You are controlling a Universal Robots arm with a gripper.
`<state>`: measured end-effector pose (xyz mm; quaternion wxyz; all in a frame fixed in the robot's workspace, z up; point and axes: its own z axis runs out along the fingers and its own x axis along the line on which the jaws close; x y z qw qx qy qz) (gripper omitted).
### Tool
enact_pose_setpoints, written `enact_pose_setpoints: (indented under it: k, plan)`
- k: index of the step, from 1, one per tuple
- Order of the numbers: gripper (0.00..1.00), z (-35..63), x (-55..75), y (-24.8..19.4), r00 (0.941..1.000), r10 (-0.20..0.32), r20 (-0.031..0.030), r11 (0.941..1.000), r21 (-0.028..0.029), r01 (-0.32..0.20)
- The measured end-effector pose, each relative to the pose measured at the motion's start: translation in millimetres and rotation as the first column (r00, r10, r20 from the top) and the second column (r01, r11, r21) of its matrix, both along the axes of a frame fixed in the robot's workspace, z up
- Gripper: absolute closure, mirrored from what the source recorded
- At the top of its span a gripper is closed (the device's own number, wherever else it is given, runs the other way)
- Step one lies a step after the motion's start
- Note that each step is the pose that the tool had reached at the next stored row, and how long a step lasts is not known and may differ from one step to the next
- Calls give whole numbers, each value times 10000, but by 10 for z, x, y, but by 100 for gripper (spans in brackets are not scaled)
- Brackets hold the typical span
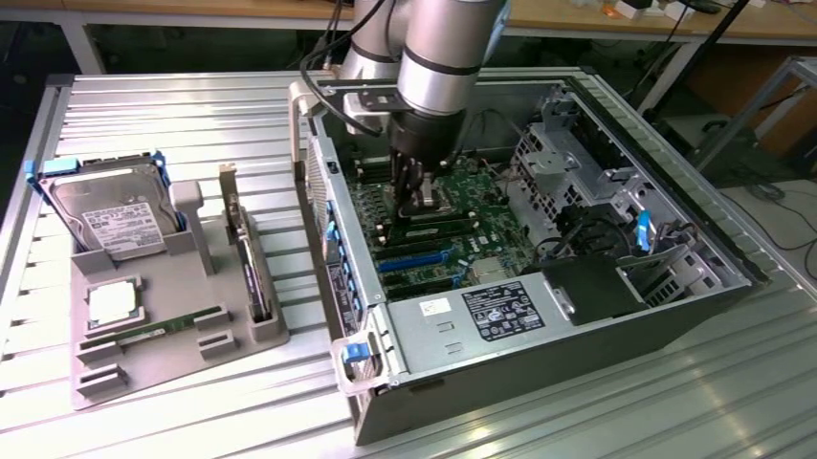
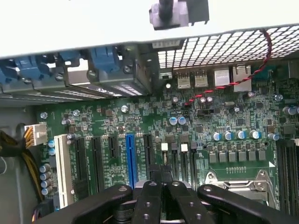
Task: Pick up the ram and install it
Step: 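Press down the ram until it locks into place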
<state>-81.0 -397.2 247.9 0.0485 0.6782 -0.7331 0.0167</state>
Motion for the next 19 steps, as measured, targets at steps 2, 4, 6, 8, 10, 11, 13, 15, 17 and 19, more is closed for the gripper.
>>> enact_pose_setpoints:
  k: [2, 4, 6, 8, 10, 11, 13, 15, 17, 19]
  plan:
    - [89, -15, 1, 12, 10000, 1, 1, 10000, 1, -1]
    - [89, -49, 0, 12, 10000, 1, 0, 10000, -4, -1]
    - [89, -118, 0, 12, 10000, 0, -3, 10000, -23, 0]
    - [89, -180, -1, 11, 10000, 0, -5, 10000, -45, 0]
    - [89, -196, -1, 11, 10000, 0, -5, 10000, -54, 0]
    - [89, -197, 0, 11, 10000, 0, -3, 10000, -56, 0]
    - [89, -195, 0, 12, 10000, 0, -1, 10000, -54, 0]
    - [89, -122, 1, 15, 10000, -5, 10, 10000, -40, 5]
    - [89, -33, 15, 15, 10000, -8, 2, 10000, -69, 8]
    - [89, -21, 95, 15, 10000, -8, 0, 10000, -85, 8]
